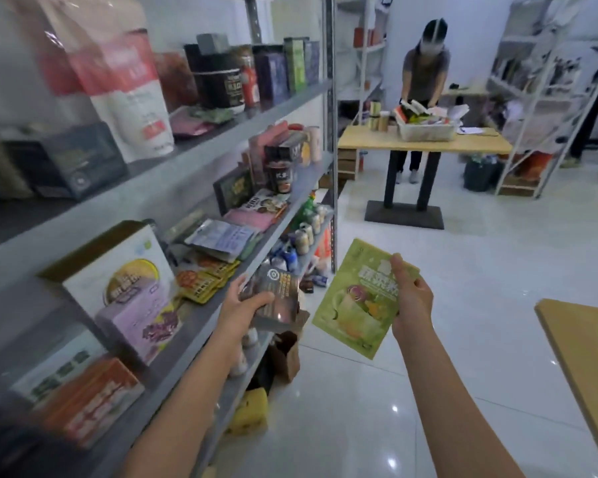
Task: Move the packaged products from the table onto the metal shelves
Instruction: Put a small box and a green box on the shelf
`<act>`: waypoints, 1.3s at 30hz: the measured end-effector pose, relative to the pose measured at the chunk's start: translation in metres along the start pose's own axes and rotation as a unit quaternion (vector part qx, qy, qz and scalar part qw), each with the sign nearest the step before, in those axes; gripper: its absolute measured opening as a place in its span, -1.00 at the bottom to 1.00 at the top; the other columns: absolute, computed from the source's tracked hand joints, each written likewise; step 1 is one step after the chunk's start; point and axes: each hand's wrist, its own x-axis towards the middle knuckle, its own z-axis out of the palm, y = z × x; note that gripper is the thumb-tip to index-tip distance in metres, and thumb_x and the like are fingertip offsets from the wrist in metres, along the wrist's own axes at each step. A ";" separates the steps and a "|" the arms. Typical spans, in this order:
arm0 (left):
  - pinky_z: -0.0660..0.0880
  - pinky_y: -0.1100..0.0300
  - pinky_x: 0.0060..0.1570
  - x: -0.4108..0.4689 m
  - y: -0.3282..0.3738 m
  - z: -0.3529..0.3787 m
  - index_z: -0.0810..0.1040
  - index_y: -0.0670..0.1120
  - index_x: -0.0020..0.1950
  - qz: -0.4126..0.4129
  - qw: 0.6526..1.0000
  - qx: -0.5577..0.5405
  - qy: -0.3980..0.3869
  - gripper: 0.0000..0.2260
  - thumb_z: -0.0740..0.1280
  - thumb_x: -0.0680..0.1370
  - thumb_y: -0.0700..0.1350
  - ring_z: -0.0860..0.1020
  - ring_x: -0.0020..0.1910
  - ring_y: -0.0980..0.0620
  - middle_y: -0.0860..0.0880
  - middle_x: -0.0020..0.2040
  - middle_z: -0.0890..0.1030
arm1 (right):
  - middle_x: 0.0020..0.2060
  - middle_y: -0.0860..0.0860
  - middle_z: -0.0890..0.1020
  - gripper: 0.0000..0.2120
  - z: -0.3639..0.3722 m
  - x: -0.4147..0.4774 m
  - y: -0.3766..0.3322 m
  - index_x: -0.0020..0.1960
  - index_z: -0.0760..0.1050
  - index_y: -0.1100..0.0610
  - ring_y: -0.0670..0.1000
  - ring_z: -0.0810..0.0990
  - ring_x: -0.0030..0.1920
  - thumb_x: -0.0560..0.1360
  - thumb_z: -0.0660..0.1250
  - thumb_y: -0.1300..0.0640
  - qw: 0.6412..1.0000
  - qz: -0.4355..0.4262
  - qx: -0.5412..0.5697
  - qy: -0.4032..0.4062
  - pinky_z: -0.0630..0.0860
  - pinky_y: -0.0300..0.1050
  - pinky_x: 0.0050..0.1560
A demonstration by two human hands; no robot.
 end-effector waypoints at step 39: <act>0.50 0.44 -0.21 0.293 0.208 0.204 0.60 0.05 0.06 0.309 0.923 0.151 0.173 -0.69 0.47 0.41 -0.27 0.60 -0.15 0.32 0.23 -0.08 0.65 | -0.24 0.01 0.66 -0.89 0.249 0.480 -0.179 -0.13 0.55 0.02 0.03 0.65 -0.24 0.45 0.43 0.01 0.896 -0.156 -0.203 -0.362 0.61 0.01 -0.17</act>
